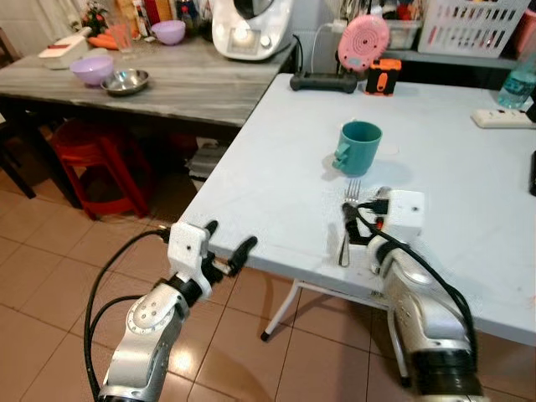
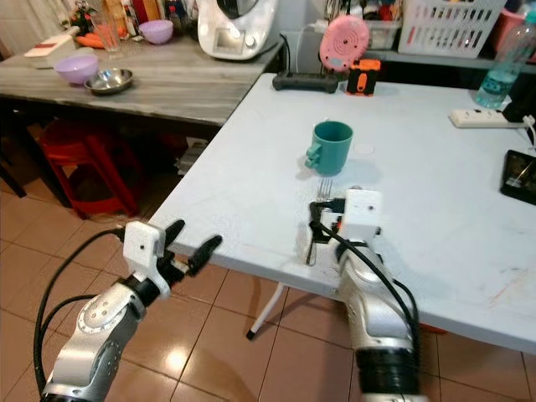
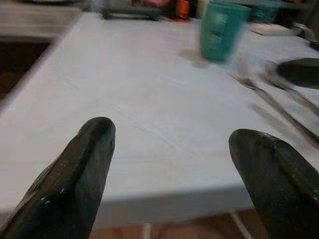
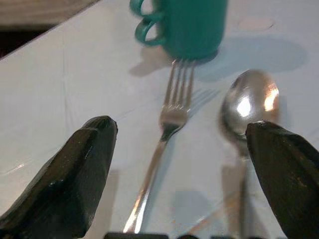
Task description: Setting the table
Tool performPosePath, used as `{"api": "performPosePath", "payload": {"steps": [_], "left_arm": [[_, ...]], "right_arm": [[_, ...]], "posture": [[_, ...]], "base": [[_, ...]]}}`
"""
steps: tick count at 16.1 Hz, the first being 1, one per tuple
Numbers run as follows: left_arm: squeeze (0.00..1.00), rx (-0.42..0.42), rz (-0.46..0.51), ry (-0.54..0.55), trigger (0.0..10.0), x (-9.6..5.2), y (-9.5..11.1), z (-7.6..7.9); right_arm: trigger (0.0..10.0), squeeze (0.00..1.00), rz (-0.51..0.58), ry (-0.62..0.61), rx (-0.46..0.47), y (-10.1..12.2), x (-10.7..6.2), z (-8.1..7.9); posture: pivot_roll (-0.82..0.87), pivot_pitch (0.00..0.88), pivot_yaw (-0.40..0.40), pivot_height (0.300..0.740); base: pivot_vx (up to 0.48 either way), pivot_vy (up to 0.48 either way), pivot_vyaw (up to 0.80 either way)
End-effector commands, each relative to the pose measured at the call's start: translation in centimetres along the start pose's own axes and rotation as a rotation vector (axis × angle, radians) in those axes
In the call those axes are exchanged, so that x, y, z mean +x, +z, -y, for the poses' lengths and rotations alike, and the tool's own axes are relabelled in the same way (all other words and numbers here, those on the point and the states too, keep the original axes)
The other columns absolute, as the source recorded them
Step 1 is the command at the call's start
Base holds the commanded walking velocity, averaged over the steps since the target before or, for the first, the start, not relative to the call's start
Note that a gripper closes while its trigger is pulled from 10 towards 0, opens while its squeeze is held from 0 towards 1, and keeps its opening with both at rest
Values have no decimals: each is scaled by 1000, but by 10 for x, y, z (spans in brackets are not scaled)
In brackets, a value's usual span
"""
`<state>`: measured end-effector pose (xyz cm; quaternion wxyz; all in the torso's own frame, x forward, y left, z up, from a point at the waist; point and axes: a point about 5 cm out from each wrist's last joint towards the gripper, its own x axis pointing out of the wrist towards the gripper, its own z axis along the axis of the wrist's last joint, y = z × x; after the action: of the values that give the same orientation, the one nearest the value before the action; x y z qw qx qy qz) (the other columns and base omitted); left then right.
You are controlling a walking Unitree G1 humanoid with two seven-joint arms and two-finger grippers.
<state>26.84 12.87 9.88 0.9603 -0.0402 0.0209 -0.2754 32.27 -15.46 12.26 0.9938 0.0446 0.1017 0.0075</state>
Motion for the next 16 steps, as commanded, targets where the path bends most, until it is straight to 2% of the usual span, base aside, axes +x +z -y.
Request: {"api": "performPosePath", "payload": {"steps": [1,7,8,9,10,16], "left_arm": [[0,0,-1,-58,10000,-2,3,5],[0,-13,-7,-118,10000,-6,8,9],[0,-19,-6,-131,10000,-7,9,10],[0,-21,-5,-138,10000,-7,9,10],[0,-31,-2,-153,10000,-7,10,12],[0,-53,0,-218,10000,-9,13,18]], "right_arm": [[10000,0,-20,17,-13,2,5,-7],[10000,0,-88,64,-50,-2,21,-24],[3686,0,-101,67,-49,-4,23,-26],[3686,0,-104,67,-52,-5,24,-27],[0,0,-110,69,-51,-6,25,-28],[0,0,-182,-12,-65,-16,31,-16]], "posture": [[-30,112,55,740],[-23,122,50,740],[-23,122,49,740],[-23,122,49,740],[-22,120,48,740],[-20,123,55,740]], "base": [[0,0,0],[0,0,0],[0,0,0],[0,0,0],[0,0,0],[0,0,0]]}}
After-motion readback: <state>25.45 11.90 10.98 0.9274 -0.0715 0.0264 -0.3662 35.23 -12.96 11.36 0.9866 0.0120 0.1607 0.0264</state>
